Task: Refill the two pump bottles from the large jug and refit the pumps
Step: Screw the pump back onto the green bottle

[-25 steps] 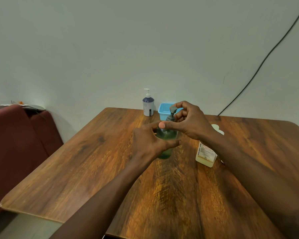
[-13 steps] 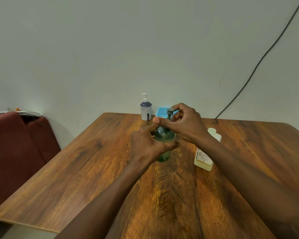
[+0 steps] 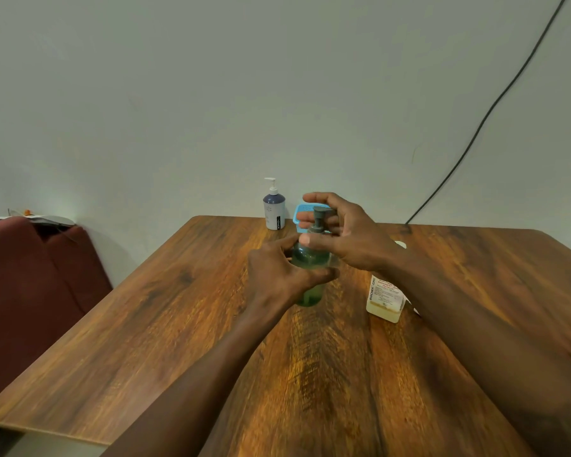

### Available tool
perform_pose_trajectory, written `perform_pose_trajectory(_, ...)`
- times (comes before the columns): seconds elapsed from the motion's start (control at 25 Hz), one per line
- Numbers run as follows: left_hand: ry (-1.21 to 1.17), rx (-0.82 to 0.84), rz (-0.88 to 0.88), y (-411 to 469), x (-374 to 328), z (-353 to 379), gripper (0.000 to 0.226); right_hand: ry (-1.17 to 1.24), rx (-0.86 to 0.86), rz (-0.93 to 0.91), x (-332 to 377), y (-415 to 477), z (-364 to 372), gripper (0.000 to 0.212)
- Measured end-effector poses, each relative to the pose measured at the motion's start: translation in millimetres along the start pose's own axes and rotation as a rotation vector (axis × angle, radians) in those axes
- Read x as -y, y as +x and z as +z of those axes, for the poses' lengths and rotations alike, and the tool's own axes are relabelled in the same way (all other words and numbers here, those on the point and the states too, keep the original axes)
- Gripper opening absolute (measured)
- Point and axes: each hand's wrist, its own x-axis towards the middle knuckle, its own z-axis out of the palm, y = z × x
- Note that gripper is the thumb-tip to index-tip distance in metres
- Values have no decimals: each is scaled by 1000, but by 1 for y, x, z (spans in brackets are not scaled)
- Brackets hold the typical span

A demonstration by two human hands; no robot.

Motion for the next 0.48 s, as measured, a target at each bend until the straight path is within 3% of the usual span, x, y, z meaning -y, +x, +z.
perform_pose_trajectory(0.08,2,-2,4,1,0,0,78,38,62,-2,-2,0,-5,69)
perform_pose_trajectory(0.24,-12,23,-40,3,-5,2,65,-147,-256,-30,-2,0,2,69)
perform_pose_trajectory(0.48,-21,-89,-55,-4,-11,14,55,-260,-480,-35,0,-4,20,48)
